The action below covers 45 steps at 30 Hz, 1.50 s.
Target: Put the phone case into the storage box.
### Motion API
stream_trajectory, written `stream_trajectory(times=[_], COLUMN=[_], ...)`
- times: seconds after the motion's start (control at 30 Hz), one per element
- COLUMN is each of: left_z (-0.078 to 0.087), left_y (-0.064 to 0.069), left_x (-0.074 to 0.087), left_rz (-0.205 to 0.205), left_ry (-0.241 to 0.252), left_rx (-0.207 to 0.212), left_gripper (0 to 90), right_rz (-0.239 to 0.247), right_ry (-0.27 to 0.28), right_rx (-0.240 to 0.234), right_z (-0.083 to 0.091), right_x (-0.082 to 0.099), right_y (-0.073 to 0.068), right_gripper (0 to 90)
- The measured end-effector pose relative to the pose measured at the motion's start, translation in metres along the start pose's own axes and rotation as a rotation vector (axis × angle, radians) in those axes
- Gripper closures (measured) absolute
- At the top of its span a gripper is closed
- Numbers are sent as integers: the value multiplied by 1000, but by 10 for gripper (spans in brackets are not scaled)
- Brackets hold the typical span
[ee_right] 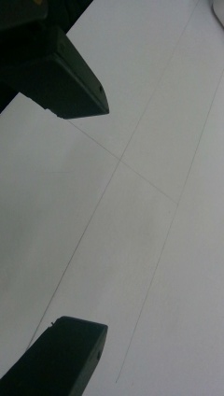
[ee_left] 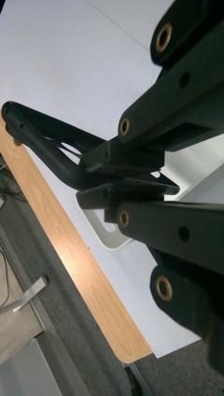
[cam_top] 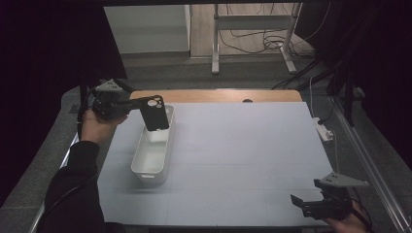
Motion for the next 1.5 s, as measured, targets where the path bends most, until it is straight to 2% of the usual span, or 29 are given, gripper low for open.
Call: stream_trajectory(times=[0.43, 0.8, 1.5], left_z=[-19, -38, -63], left_y=[-12, -22, -33], left_x=[2, 4, 0], left_rz=[15, 26, 1], left_ry=[-2, -3, -7], left_rx=[-22, -25, -21], left_gripper=[831, 830, 829], right_rz=[-2, -4, -5], right_ry=[-3, -5, -9], right_rx=[-2, -7, -8], right_z=[0, 0, 0], right_x=[0, 0, 1], right_y=[0, 0, 0], right_gripper=[0, 0, 0])
Point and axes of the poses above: each handheld gripper's, and its own axes: z roughly backward along the jaws, x roughly out of its underside, y roughly to its right, the point moved 7 cm from there along -z, roughly forward along the jaws, and after that the axes turned 3 degrees about -y, right-handed, at the moved point
